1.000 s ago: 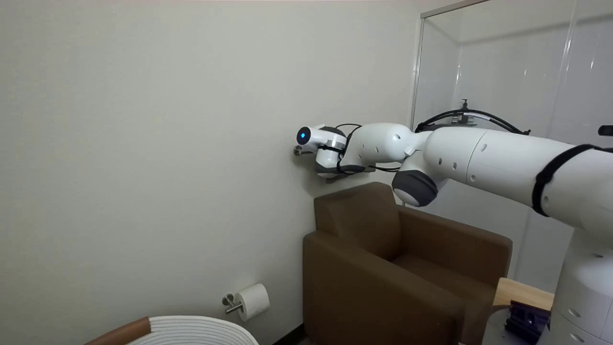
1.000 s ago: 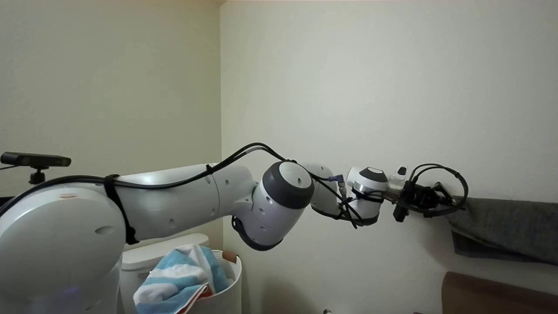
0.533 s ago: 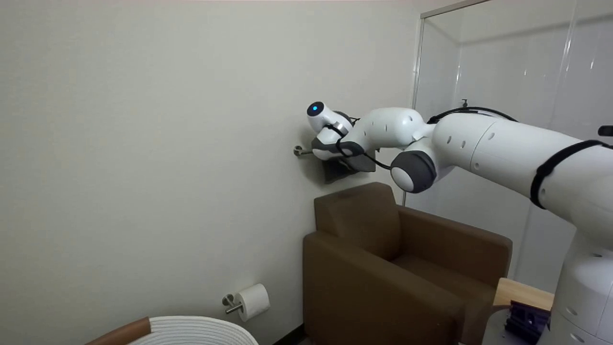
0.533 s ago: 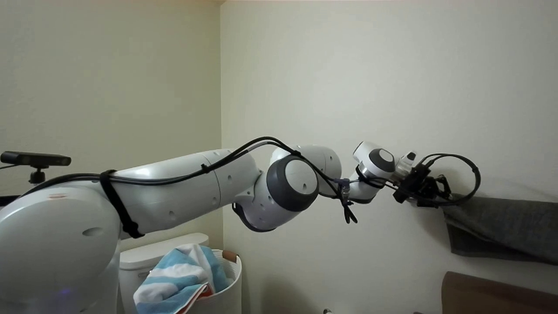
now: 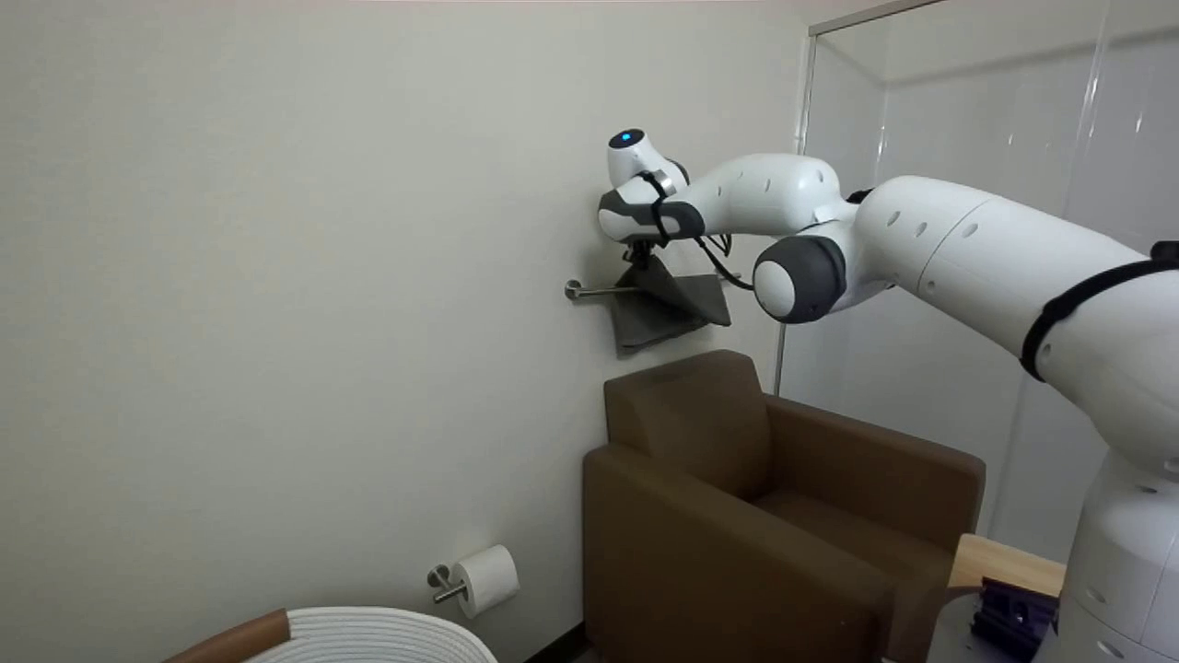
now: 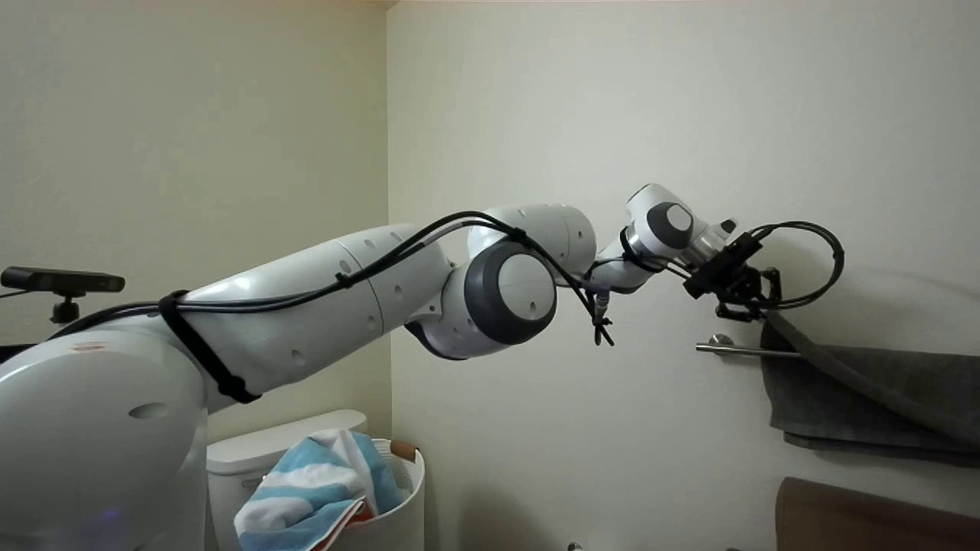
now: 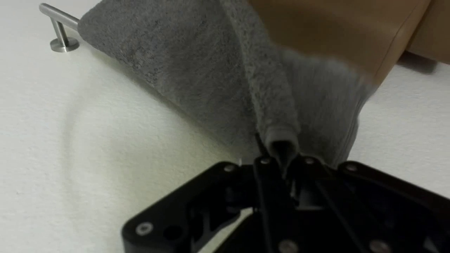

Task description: Put the towels in the laundry hamper

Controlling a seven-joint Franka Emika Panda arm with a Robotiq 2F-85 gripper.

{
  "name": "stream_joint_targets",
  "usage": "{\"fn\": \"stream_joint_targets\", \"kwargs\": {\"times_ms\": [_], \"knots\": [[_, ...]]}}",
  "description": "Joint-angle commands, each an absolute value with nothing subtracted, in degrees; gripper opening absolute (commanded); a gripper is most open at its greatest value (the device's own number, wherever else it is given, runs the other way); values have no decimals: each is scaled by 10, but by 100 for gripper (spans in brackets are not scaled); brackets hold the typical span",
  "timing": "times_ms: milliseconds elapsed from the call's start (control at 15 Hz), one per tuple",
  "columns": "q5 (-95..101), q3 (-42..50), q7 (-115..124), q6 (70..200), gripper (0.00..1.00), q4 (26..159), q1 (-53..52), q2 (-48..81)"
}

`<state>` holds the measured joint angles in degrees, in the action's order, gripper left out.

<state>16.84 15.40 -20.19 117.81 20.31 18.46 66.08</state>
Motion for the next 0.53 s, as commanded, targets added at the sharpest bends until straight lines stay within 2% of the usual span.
{"fn": "stream_joint_targets", "kwargs": {"times_ms": [0, 333, 467], "knots": [[151, 134, -226, 1145, 11, 228, 199, 629], [148, 127, -219, 1125, 11, 238, 214, 634], [147, 124, -224, 1094, 9, 192, 224, 667]]}}
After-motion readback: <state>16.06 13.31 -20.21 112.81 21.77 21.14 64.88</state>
